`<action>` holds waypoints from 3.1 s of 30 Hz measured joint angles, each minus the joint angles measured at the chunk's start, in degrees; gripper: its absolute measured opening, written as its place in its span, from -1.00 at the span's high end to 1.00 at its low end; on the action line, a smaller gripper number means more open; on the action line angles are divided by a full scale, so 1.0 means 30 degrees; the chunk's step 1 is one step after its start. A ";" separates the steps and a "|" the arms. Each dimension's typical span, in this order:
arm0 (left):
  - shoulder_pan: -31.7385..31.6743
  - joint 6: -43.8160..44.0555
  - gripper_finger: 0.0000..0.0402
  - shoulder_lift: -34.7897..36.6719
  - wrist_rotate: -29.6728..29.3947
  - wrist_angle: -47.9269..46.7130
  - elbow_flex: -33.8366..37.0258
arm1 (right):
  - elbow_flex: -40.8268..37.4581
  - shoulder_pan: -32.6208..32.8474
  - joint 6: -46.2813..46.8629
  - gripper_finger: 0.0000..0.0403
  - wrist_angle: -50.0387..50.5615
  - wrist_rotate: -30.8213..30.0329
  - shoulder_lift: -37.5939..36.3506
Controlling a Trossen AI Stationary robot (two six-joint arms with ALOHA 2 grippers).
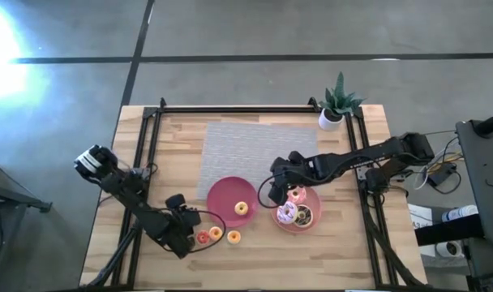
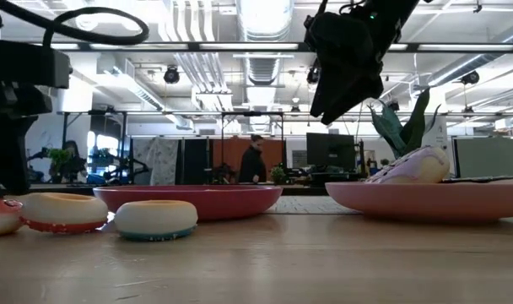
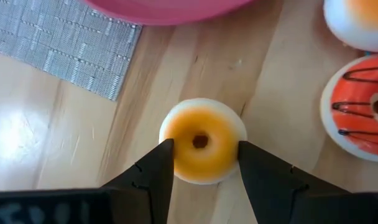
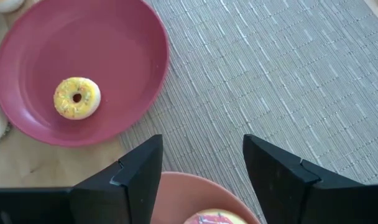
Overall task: Pick & Place donuts
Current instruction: Put the small white donut on the pink plate
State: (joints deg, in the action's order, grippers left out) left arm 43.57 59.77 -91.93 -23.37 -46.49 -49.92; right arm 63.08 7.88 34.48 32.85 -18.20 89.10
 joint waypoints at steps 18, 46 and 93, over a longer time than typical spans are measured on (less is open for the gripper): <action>-0.0613 0.1830 0.91 -0.0931 0.0241 0.1972 0.0136 | 0.0938 0.0000 -0.0607 -0.07 -0.1004 0.0073 0.0124; -0.9143 -0.4070 1.00 0.9244 0.5874 1.2053 0.0200 | 0.2410 0.0758 -1.5147 -0.06 -1.0014 0.5224 0.1051; -1.2050 -0.5481 1.00 0.6829 1.1044 1.5136 0.0193 | 0.2606 0.0750 -1.3124 0.39 -0.9334 0.5077 0.2215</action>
State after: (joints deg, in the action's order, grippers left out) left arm 7.42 43.33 -71.44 9.76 -1.08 -49.34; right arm 70.89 10.13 -4.89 4.85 -2.97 95.74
